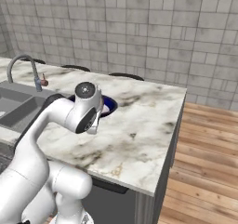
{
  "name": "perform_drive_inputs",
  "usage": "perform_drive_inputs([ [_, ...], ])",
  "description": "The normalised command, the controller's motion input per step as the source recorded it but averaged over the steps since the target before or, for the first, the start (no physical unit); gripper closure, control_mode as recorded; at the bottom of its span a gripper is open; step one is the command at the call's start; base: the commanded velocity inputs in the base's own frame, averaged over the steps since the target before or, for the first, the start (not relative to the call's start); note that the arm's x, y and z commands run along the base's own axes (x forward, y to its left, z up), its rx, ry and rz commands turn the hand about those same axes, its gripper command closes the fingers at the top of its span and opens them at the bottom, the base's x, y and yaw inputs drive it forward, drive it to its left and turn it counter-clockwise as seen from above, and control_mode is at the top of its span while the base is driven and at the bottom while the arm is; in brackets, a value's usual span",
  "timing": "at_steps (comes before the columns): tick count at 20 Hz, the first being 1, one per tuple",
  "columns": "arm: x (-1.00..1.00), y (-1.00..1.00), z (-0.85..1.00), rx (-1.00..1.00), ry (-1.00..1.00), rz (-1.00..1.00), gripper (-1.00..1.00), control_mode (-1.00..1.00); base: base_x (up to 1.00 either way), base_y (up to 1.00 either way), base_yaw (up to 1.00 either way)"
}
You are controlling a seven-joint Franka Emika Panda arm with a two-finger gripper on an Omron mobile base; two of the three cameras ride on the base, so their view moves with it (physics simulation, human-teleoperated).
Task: Pick up the heated bread from the toaster oven and place it in the bowl. Then move the bread bowl to the dining counter.
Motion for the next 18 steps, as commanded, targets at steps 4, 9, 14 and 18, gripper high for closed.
perform_drive_inputs([
  [4,1.00,0.41,-0.28,0.00,-0.01,0.05,1.00,-1.00,0.00,0.00,0.00],
  [9,0.97,0.27,-0.18,0.00,0.00,0.00,1.00,-1.00,0.00,0.00,0.00],
  [14,0.61,0.06,-0.25,-0.03,0.00,0.07,1.00,-1.00,0.00,0.00,0.00],
  [18,0.15,0.00,-0.32,-0.08,0.01,0.12,1.00,-1.00,0.00,0.00,0.00],
])
